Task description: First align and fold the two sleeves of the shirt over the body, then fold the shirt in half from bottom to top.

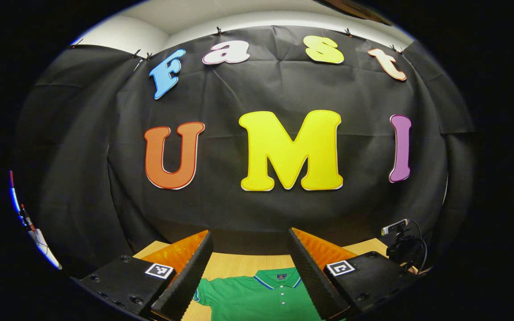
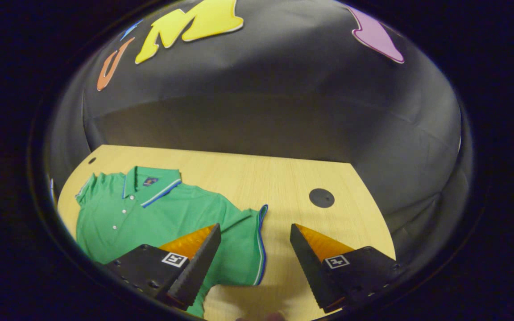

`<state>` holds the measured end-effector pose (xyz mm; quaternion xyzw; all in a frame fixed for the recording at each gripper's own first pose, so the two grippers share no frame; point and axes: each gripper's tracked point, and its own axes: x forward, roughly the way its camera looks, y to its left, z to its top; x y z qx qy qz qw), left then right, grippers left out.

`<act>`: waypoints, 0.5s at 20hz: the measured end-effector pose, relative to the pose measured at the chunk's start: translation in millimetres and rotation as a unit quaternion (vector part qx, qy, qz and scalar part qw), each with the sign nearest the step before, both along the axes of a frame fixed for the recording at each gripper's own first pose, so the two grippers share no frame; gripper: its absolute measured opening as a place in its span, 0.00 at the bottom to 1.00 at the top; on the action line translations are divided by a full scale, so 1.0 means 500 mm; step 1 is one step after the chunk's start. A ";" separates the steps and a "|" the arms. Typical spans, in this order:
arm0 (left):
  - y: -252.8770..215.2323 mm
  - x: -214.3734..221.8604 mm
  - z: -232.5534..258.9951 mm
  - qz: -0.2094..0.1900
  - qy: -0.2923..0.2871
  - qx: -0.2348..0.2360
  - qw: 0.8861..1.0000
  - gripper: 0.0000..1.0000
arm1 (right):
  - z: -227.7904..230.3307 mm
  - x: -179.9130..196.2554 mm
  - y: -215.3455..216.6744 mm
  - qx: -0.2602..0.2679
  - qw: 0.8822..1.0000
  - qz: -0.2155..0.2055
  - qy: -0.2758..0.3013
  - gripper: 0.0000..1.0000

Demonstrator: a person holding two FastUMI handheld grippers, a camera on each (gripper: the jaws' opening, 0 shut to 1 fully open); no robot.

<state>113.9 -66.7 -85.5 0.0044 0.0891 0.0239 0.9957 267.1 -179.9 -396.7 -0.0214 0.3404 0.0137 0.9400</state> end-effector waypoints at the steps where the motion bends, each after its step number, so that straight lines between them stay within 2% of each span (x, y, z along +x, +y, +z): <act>1: 0.002 0.002 -0.009 0.003 0.006 -0.001 1.000 1.00 | -0.015 0.005 0.001 0.006 1.000 -0.002 0.005 0.95; 3: 0.003 0.000 -0.017 0.009 0.013 -0.002 1.000 1.00 | -0.045 0.014 -0.003 0.011 1.000 -0.005 0.016 0.94; 6: 0.010 -0.002 -0.020 0.016 0.015 0.012 1.000 1.00 | -0.072 0.012 -0.003 0.027 0.999 -0.008 0.040 0.85; 8: 0.013 -0.001 -0.026 0.021 0.019 0.013 1.000 1.00 | -0.080 0.019 0.005 0.039 0.998 -0.005 0.041 0.72; 9: 0.013 0.000 -0.030 0.022 0.022 0.012 0.999 1.00 | -0.082 0.015 0.008 0.042 0.998 0.000 0.043 0.59; 10: 0.012 -0.001 -0.032 0.023 0.024 0.011 0.999 1.00 | -0.083 0.015 0.014 0.047 0.998 0.004 0.046 0.51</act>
